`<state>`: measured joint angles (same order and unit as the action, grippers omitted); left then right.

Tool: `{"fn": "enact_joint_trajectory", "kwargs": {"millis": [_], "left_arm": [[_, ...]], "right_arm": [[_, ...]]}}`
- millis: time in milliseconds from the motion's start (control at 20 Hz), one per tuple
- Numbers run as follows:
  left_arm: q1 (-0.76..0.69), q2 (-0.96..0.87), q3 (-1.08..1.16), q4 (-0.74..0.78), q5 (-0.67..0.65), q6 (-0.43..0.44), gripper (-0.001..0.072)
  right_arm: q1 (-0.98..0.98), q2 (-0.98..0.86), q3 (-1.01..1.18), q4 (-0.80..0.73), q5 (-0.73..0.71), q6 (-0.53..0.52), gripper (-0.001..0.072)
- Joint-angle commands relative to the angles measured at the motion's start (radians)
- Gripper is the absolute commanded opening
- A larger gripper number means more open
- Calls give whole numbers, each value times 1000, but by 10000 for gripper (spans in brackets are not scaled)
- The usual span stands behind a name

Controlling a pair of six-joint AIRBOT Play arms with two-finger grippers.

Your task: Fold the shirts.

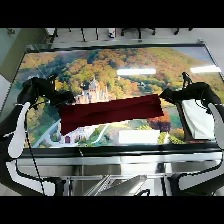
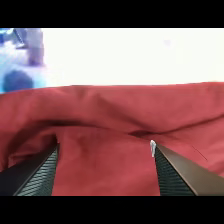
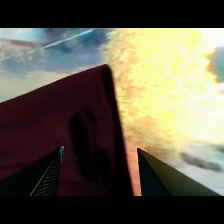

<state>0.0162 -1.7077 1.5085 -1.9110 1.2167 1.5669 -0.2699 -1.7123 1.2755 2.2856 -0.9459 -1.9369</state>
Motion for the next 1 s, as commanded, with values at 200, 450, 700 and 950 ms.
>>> {"fn": "enact_joint_trajectory", "kwargs": {"millis": [200, 450, 700, 950], "left_arm": [[-13, -2, 119, -1, 126, -32, 640], [-49, -2, 117, -3, 117, -34, 638], [-106, -2, 118, -3, 114, -43, 50], [-261, -7, 117, -3, -11, -42, 16]], "right_arm": [[-17, -114, 9, 121, -111, -5, 522], [2, -146, 9, 131, -127, -14, 123], [8, -136, 26, 172, -137, -55, 21], [-6, -31, 27, 168, -181, -56, 20]]}}
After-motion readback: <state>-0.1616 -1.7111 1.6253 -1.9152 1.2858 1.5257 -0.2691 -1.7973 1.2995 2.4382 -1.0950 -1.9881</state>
